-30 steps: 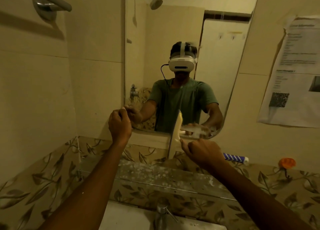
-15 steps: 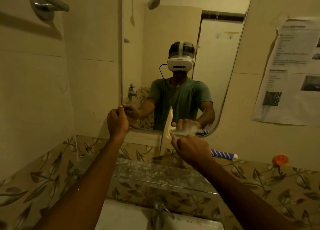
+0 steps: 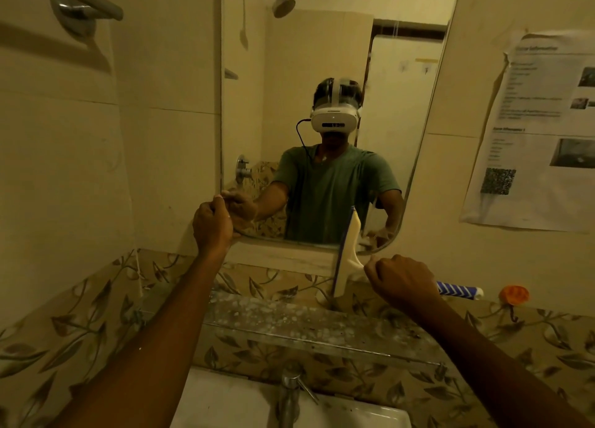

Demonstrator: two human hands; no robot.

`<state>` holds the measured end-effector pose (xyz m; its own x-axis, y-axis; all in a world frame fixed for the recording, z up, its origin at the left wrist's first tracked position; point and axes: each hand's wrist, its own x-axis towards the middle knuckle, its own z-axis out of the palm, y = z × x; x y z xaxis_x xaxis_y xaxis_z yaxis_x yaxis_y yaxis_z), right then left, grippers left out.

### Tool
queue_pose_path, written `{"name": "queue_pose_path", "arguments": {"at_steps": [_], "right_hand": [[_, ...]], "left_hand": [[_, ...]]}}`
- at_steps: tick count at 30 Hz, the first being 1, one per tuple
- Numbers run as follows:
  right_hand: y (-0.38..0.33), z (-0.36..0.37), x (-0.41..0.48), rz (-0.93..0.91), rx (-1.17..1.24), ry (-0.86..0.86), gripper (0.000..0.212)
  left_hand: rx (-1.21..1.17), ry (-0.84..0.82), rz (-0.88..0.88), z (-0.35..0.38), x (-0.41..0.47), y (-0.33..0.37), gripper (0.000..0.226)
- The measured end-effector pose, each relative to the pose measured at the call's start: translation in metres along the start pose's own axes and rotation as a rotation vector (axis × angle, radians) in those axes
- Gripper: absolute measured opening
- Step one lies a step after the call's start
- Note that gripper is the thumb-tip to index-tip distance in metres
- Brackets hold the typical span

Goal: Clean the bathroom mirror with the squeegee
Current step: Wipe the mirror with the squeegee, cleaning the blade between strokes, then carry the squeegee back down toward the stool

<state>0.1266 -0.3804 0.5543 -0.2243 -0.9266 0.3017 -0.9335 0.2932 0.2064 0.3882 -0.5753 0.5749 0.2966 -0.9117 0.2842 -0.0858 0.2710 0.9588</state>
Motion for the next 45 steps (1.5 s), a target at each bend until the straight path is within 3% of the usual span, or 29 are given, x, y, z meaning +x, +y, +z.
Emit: {"name": "queue_pose_path", "arguments": {"at_steps": [3,10,15,19,24,28,30,31,36,43,45], "right_hand": [[0.008,0.006,-0.003,0.007,-0.025,-0.005,0.04],[0.032,0.023,-0.026,0.027,-0.111,0.012,0.045],[0.047,0.036,-0.057,0.18,-0.055,0.097,0.047],[0.044,0.047,-0.08,0.262,0.225,0.34,0.08],[0.032,0.039,-0.101,0.44,0.714,0.422,0.066],[0.036,0.06,-0.118,0.528,1.051,0.358,0.056],[0.036,0.07,-0.131,0.566,1.176,0.342,0.071],[0.036,0.07,-0.14,0.58,1.221,0.368,0.077],[0.037,0.071,-0.195,0.697,1.328,0.401,0.024],[0.044,0.113,-0.295,0.862,1.349,0.269,0.014],[0.045,0.123,-0.327,0.895,1.337,0.242,0.031]], "left_hand": [[-0.023,0.002,-0.021,0.002,0.005,-0.007,0.067],[0.012,0.023,0.016,0.001,-0.001,-0.002,0.047],[0.021,0.061,0.087,0.003,-0.022,-0.007,0.035],[0.111,0.079,0.184,0.015,-0.067,-0.017,0.035],[0.296,-0.102,0.402,0.034,-0.142,-0.027,0.032],[0.388,-0.223,0.593,0.042,-0.199,-0.033,0.03],[0.433,-0.27,0.663,0.045,-0.225,-0.038,0.033],[0.461,-0.29,0.683,0.045,-0.237,-0.041,0.036],[0.531,-0.404,0.713,0.036,-0.299,-0.055,0.044],[0.562,-0.548,0.706,0.011,-0.399,-0.083,0.047],[0.582,-0.568,0.71,0.003,-0.432,-0.097,0.046]]}}
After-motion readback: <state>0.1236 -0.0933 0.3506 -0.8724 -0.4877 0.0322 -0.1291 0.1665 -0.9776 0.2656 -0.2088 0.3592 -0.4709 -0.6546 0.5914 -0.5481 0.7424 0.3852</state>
